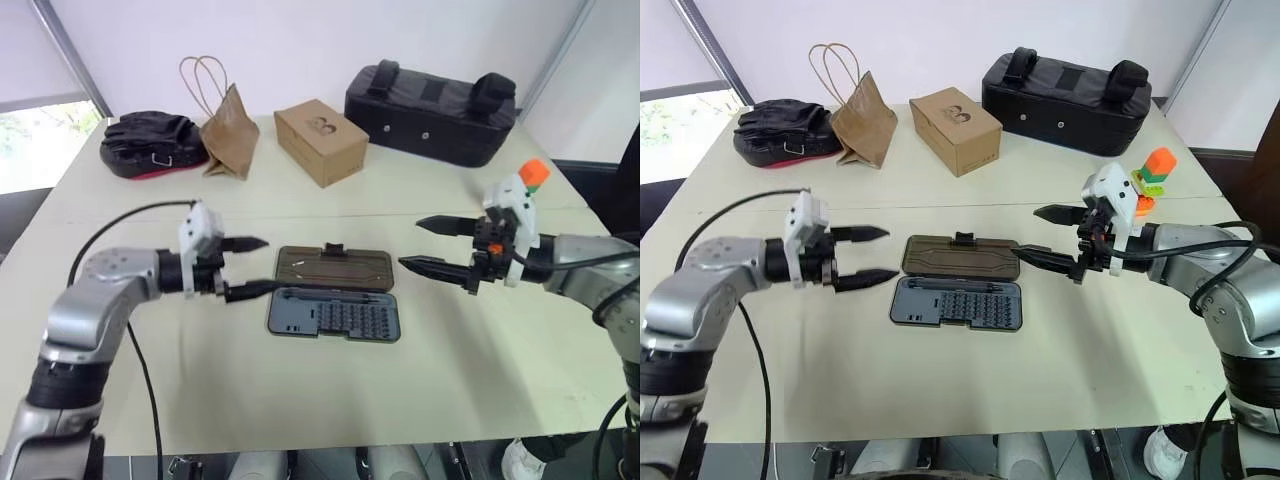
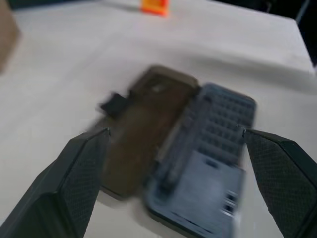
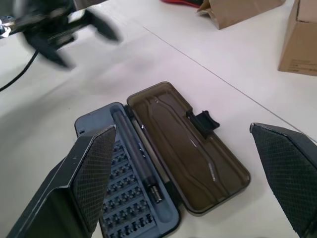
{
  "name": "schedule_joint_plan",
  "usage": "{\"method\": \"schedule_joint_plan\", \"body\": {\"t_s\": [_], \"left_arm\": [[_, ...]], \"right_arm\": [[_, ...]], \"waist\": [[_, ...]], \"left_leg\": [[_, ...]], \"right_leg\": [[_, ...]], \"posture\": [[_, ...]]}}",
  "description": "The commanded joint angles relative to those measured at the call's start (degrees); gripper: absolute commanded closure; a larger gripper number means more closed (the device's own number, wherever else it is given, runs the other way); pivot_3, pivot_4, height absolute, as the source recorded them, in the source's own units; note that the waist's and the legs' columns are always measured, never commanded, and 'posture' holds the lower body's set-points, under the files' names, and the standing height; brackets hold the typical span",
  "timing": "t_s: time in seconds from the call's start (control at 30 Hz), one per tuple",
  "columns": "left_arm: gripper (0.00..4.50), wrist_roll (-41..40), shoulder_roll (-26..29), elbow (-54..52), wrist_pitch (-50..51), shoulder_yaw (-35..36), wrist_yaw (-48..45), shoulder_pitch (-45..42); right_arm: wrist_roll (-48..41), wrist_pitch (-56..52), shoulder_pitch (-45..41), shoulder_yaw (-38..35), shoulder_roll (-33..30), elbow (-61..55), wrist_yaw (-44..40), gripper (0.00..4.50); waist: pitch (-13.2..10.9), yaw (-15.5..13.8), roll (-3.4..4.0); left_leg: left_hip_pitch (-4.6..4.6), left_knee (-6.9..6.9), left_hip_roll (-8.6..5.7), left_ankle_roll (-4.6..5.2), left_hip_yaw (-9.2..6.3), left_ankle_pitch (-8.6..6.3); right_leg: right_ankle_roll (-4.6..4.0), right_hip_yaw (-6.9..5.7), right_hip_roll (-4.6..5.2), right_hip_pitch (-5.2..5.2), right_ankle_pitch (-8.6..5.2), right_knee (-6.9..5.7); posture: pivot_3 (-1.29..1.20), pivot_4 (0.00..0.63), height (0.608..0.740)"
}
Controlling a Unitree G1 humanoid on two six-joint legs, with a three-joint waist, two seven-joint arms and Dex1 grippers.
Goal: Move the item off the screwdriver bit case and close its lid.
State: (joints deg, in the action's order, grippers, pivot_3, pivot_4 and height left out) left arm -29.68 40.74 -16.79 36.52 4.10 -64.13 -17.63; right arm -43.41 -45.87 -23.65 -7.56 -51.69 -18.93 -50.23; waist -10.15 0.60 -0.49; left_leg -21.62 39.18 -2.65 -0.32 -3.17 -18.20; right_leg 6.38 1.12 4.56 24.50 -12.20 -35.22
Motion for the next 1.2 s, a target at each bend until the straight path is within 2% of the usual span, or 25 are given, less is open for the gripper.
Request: {"method": "schedule_joint_plan", "body": {"t_s": [0.03, 0.23, 0.27, 0.43, 0.77, 1.2], "left_arm": [[0.82, 0.2, 1.5, -4.9, -2.3, -0.4, 0.3, 3.6], [4.12, 3.8, 2.2, -5.2, -7.7, -4.5, 0.1, 7.1], [4.46, 4.6, 2.1, -4.8, -8.7, -5.3, 0.1, 7.4], [4.46, 8.8, 1.5, -0.5, -14.3, -9.3, 0.0, 6.8], [4.46, 18.4, -0.6, 11.4, -23.2, -17.4, 0.7, 5.5], [4.46, 17.0, -0.1, 5.6, -20.7, -17.9, 0.9, 9.2]], "right_arm": [[2.7, 2.2, -2.7, 1.4, 0.0, 1.7, -1.6, 0.00], [8.8, 4.4, -6.0, 6.5, 0.4, 5.4, -2.6, 0.00], [10.2, 4.8, -6.7, 7.6, 0.5, 6.3, -2.8, 0.00], [15.4, 7.0, -10.2, 12.1, 2.3, 10.9, -3.9, 0.00], [26.3, 13.0, -17.8, 20.7, 10.2, 25.0, -5.8, 0.00], [41.2, 27.8, -29.0, 27.8, 18.4, 56.4, -11.1, 0.00]], "waist": [[0.0, 0.0, 0.02], [0.0, 0.0, 0.02], [0.0, 0.0, 0.02], [0.0, 0.0, 0.03], [0.0, 0.1, 0.07], [0.1, 0.3, 0.17]], "left_leg": [[0.01, 0.00, 0.00, 0.00, 0.00, 0.00], [0.06, -0.02, 0.01, 0.00, 0.05, 0.00], [0.05, -0.02, 0.00, 0.00, 0.06, 0.00], [0.06, -0.03, 0.01, 0.00, 0.06, 0.00], [0.07, -0.05, -0.01, -0.01, 0.07, 0.00], [0.16, -0.08, -0.02, -0.01, 0.08, 0.00]], "right_leg": [[0.00, 0.00, -0.01, 0.00, 0.00, 0.00], [-0.02, 0.01, 0.01, -0.02, 0.00, 0.00], [-0.03, 0.01, 0.01, -0.02, 0.00, 0.00], [-0.03, 0.01, 0.01, -0.01, 0.00, 0.00], [-0.03, 0.01, 0.02, 0.00, 0.01, 0.00], [-0.04, 0.02, 0.03, -0.05, 0.01, -0.01]], "posture": [[0.00, 0.150, 0.740], [0.00, 0.150, 0.740], [0.00, 0.150, 0.740], [0.00, 0.150, 0.740], [0.00, 0.150, 0.740], [0.00, 0.150, 0.740]]}}
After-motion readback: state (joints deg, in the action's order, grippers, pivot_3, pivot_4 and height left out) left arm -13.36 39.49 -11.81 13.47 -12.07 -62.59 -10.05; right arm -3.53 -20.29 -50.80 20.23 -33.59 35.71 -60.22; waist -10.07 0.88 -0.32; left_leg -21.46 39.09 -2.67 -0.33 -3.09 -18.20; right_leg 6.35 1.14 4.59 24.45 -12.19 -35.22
